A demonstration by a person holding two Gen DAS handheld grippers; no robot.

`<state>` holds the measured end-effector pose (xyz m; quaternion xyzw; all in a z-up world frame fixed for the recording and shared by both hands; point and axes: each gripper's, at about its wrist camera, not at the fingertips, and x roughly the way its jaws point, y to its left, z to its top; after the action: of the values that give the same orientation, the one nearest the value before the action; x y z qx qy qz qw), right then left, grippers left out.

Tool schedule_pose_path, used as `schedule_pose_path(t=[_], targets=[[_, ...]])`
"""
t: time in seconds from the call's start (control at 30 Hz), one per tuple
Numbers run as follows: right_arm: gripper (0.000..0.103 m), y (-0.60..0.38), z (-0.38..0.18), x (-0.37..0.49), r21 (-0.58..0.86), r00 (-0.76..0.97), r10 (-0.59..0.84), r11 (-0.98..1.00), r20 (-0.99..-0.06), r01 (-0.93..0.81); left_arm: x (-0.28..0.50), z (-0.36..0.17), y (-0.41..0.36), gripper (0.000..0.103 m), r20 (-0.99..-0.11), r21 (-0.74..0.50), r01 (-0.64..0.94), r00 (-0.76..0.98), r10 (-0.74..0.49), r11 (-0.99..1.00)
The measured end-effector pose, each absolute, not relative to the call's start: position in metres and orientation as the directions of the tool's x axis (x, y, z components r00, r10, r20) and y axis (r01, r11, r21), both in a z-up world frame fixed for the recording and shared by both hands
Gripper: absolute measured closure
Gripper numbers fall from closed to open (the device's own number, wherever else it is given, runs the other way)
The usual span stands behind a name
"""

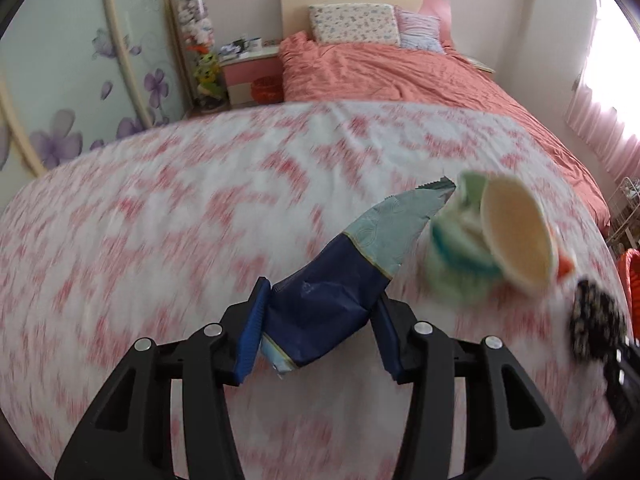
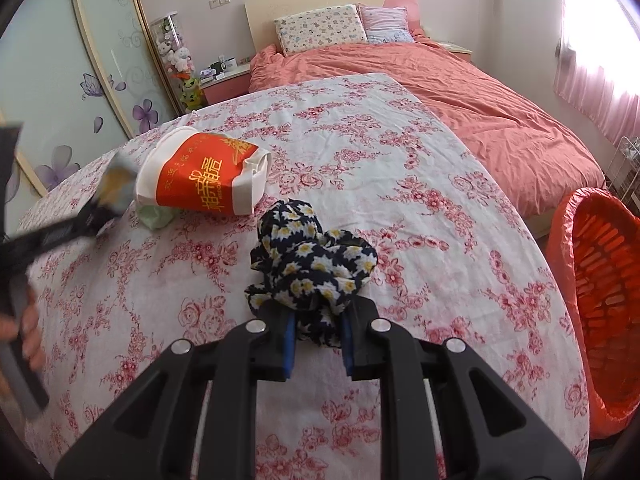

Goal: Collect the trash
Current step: 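Grasp the blue-and-mint cloth with the left tool while the right tool holds the scrunchie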

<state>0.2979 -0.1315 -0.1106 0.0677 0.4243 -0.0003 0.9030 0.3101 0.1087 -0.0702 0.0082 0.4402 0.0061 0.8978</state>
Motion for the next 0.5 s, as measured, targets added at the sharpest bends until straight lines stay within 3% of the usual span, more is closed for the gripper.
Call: schedule_pose_path(t=[0.13,0.3,0.5], targets=[[0.084,-0.13,-0.11,0.292,0.121,0.64,0.056,0.991,-0.767,0.058,0.273,-0.073,0.113,0.053,-0.809,0.001,-0.053,0.588,0.032,0.999],[0.079,-0.127,-0.11,0.288,0.11,0.64,0.045,0.992,-0.767,0.062,0.252,-0.076,0.11,0.03,-0.813,-0.031,-0.046,0.582,0.001,0.998],[0.078,-0.129,-0.112,0.289,0.118,0.637,0.05,0.991,-0.769,0.065,0.26,-0.076,0.1,0.027,-0.804,0.001,-0.007,0.595,0.005,1.0]])
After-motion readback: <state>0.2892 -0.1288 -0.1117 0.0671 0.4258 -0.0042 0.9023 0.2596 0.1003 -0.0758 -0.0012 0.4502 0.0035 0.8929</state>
